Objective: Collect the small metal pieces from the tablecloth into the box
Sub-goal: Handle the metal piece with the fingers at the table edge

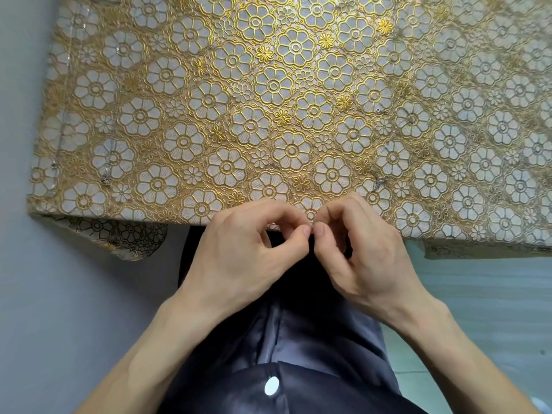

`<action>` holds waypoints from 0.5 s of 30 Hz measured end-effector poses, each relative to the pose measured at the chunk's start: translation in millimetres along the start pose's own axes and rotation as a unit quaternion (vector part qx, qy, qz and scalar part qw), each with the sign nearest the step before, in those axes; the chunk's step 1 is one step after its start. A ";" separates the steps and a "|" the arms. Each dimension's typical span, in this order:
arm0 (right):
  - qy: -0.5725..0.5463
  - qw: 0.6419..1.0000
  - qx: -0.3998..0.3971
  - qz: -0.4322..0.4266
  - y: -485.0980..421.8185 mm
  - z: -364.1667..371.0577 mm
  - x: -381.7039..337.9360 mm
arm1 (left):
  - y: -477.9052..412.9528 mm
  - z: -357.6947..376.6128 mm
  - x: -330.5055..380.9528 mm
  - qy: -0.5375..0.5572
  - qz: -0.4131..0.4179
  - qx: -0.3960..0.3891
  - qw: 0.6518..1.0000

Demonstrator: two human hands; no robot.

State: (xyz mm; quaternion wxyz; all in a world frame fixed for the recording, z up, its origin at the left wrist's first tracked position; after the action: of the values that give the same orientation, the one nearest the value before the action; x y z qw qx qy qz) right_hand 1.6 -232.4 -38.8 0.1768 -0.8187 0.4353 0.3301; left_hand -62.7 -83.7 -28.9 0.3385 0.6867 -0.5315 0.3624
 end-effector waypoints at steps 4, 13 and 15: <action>-0.014 1.000 -0.002 0.004 0.1 -0.6 -0.2 | 1.7 0.0 1.2 -0.007 0.013 0.022 1.000; -0.024 1.000 -0.004 0.013 1.5 -1.1 -1.0 | 6.6 -0.7 6.7 -0.074 0.075 0.057 0.993; -0.024 1.000 -0.005 0.014 1.7 -1.1 -1.3 | 7.0 -0.3 7.0 -0.091 0.082 0.063 0.990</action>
State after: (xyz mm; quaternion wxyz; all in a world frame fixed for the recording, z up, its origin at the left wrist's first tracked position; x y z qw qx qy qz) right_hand 0.0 -233.2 -37.2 0.1787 -0.8051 0.4409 0.3541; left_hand -68.4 -88.2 -22.2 0.2137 0.6906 -0.5909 0.3579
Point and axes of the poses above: each hand's wrist, its own y-axis away from the middle knuckle, its own z-axis out of the palm, x = y × z, the point moved 5 cm from there along -y, towards the middle knuckle, and after that the axes turned 10 degrees about z, right-handed, at the moved point
